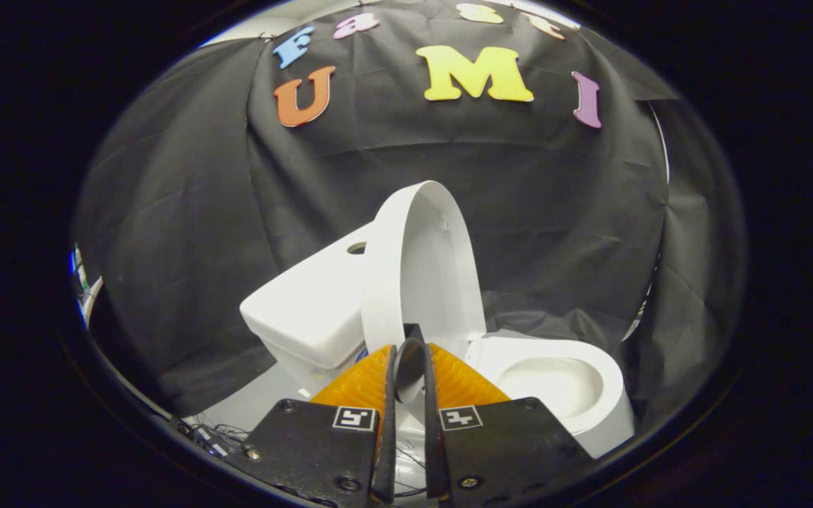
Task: Open the toilet lid.
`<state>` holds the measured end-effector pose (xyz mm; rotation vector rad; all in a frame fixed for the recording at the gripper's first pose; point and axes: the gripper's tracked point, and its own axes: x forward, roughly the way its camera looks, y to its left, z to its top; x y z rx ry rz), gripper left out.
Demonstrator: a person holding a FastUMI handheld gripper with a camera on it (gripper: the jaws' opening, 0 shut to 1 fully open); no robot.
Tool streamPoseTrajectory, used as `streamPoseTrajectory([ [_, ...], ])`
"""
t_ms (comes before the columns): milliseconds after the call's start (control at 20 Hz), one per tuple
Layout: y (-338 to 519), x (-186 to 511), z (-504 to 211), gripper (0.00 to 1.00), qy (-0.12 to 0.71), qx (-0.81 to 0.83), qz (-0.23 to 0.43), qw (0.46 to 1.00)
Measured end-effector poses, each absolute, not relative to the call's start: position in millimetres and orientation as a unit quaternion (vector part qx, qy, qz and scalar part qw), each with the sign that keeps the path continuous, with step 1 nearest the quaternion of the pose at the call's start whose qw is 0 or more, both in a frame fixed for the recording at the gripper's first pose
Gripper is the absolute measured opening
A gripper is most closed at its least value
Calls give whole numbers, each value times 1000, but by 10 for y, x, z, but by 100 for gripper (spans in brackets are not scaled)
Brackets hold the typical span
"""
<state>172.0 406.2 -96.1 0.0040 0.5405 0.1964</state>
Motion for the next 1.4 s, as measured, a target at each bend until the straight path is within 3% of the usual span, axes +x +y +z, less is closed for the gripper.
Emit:
streamPoseTrajectory([
  [450, 4114, 1726, -983, 21, 260, -46, 99, 959],
  [600, 4165, 1636, -957, 36, 261, -80, 122, 954],
  [750, 4203, 1506, -726, 66, 226, -77, 140, 961],
  [1400, 3111, 1117, -289, 66, 198, -47, 104, 974],
])
